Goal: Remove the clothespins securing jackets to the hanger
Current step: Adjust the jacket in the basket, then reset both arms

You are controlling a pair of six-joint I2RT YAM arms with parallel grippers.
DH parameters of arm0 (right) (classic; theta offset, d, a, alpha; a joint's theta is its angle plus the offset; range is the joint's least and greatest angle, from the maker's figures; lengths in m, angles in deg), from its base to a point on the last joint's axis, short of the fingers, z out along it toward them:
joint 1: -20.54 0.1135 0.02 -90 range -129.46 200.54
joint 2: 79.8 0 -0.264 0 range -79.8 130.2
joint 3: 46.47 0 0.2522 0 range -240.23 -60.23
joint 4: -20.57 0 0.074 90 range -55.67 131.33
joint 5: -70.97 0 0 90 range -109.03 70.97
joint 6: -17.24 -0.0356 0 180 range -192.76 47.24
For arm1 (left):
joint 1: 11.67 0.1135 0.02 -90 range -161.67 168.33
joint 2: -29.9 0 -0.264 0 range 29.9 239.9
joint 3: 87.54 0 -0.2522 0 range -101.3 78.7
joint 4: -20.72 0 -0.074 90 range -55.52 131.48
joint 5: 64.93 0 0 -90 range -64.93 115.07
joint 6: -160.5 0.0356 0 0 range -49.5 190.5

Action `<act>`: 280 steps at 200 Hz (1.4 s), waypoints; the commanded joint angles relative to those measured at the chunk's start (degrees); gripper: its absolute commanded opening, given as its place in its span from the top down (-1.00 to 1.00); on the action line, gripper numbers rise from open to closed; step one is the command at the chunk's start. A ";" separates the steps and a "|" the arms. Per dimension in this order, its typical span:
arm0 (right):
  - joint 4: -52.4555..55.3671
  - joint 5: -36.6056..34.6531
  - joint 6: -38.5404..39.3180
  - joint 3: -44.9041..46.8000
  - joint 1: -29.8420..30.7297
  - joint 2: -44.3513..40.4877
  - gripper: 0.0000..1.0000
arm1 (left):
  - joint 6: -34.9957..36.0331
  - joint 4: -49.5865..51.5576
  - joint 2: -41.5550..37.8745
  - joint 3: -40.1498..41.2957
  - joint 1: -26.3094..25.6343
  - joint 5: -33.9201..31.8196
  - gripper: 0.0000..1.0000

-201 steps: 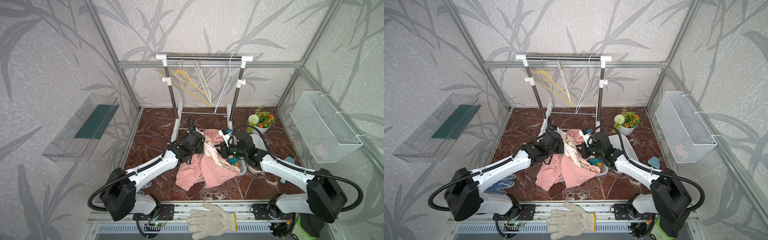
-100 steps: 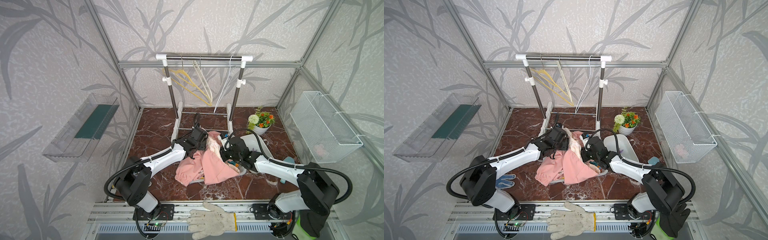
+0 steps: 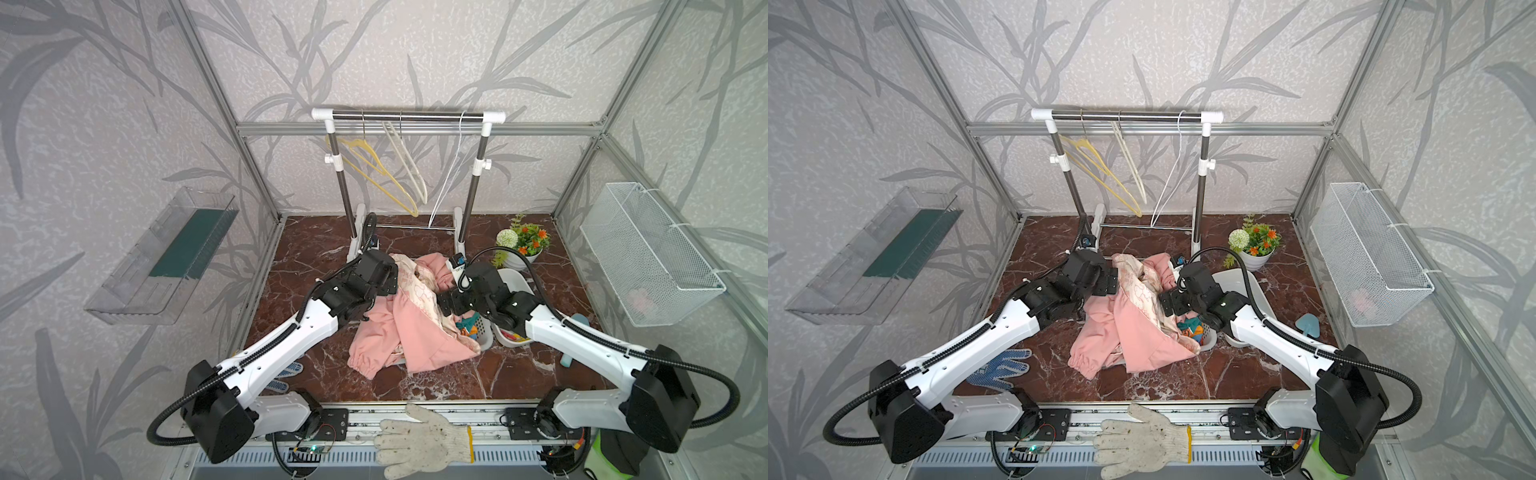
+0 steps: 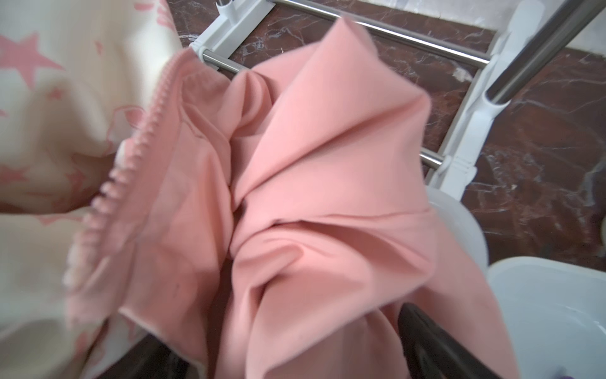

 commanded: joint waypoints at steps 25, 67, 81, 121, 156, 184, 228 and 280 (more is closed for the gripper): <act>7.66 -5.55 5.38 -3.49 -2.22 -7.60 -1.00 | 2.90 3.53 -11.31 1.15 0.43 -7.44 -0.98; 4.09 -4.98 7.71 1.51 -10.57 -13.94 -0.98 | 5.14 1.36 -19.56 7.76 5.87 -10.87 -0.98; -0.05 -6.70 8.63 6.37 -14.66 -16.09 -0.98 | 5.09 0.08 -21.25 10.82 9.35 -10.46 -0.98; -17.60 -10.60 13.41 21.29 -21.64 -17.24 -0.98 | 4.51 -10.86 -21.17 20.22 16.83 -12.04 -0.98; -34.70 -9.97 16.66 30.26 -22.17 -13.76 -0.99 | 6.76 -19.75 -16.66 25.69 20.50 -14.48 -0.98; -44.71 -7.74 16.95 34.39 -23.23 -9.94 -0.99 | 10.29 -37.00 -14.78 33.54 24.42 -9.78 -0.98; -54.07 -5.53 16.85 35.52 -26.09 -2.95 -1.00 | 16.56 -56.19 -8.89 40.90 28.39 -2.40 -0.98; -63.35 -3.96 18.39 33.18 -28.64 8.38 -0.98 | 19.31 -72.13 4.86 42.09 33.59 3.45 -0.98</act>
